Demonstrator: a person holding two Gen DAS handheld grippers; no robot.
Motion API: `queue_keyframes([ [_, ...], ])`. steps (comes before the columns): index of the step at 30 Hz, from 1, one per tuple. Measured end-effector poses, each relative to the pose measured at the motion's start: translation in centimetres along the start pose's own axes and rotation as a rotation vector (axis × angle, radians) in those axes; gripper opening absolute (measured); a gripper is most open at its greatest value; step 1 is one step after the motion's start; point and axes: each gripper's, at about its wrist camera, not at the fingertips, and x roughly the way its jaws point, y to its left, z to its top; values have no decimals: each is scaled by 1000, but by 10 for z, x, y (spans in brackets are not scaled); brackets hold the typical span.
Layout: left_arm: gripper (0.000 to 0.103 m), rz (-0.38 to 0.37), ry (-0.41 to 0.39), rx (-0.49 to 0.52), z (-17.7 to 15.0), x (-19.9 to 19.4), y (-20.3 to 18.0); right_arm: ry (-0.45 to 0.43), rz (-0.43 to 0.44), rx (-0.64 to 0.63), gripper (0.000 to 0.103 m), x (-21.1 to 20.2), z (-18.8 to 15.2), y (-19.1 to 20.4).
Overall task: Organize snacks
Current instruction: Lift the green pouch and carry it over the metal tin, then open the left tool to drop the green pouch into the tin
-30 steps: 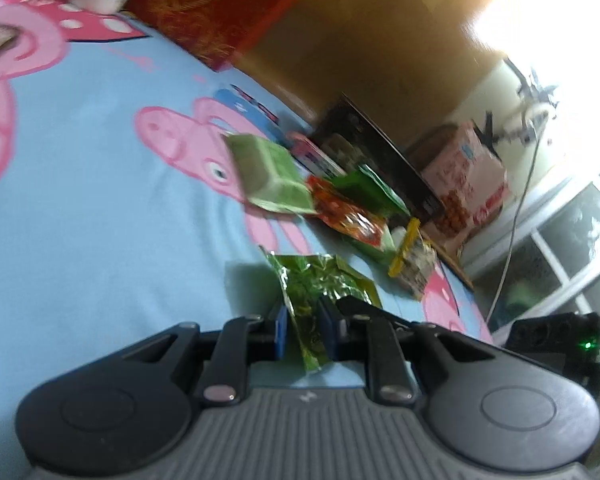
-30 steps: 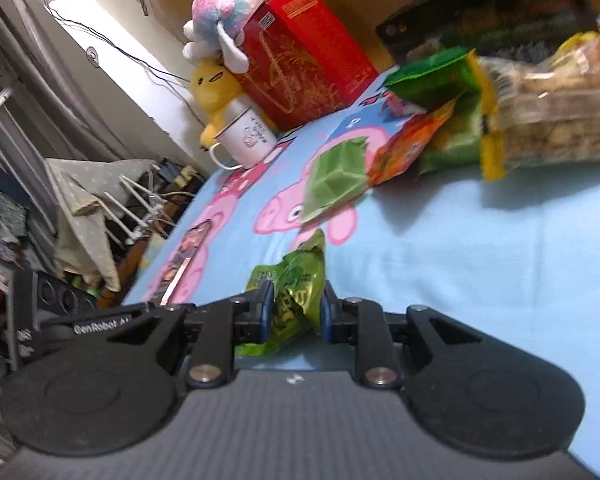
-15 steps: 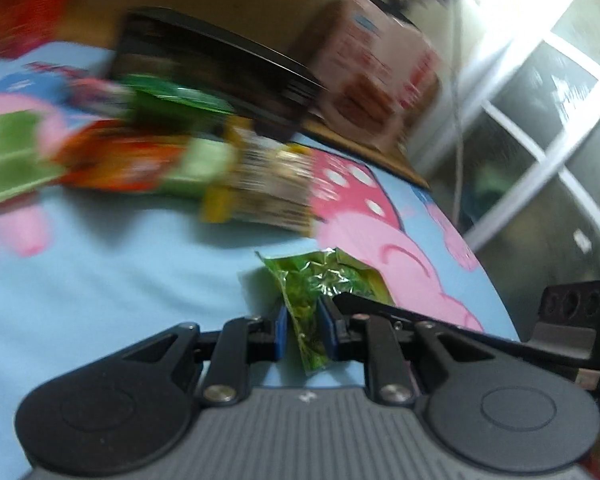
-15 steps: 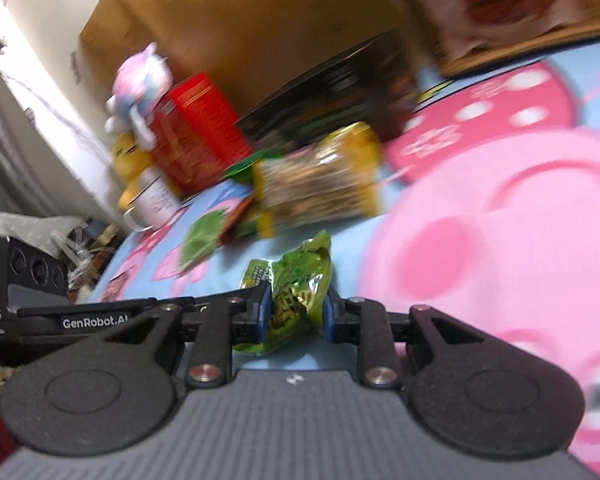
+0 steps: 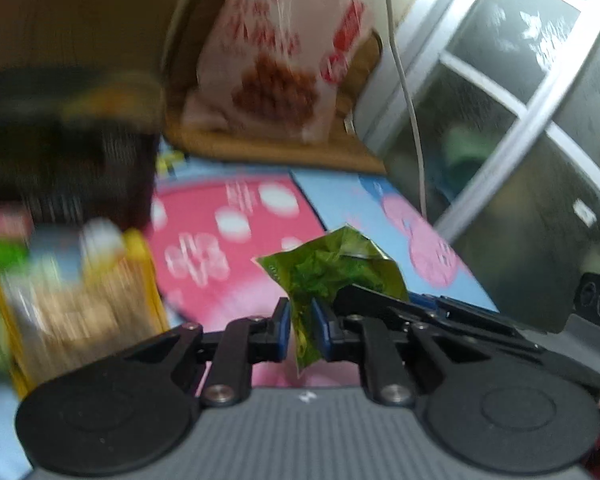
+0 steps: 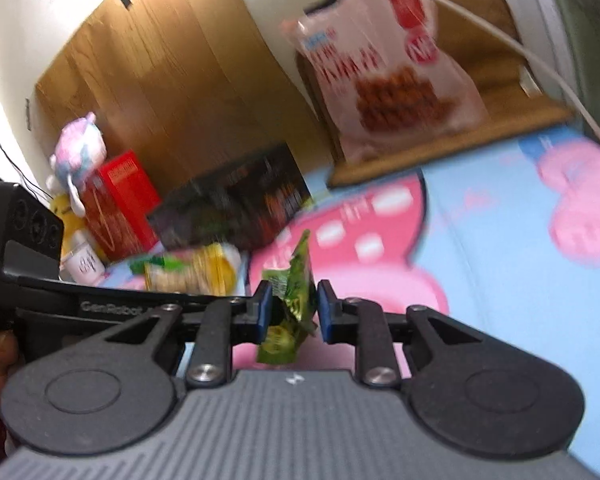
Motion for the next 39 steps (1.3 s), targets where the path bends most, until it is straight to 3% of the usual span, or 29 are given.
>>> queue_keyframes([
  [6,11,71,-145,-23,64,-23,27,-101,96,-101,23,47,56,23],
  [12,11,165,-270,-82,100,-41,67,-87,185,-80,22,109,82,39],
  [16,11,217,-271,-97,103,-38,89,-54,168,-112,22,139,75,48],
  [22,12,239,-233,-127,99,-19,106,-42,124,-136,26,149,66,44],
  [27,13,283,-239,-124,91,-15,107,-84,108,-159,42,150,64,45],
  [29,14,293,-242,-128,90,-18,107,-151,86,-193,73,143,60,47],
  [30,16,298,-251,-127,89,-21,106,-187,73,-200,78,139,58,46],
  [36,18,353,-327,-90,66,-55,88,-334,-36,-214,83,126,55,34],
  [39,20,405,-326,-58,48,-66,77,-334,-88,-134,85,126,57,20],
])
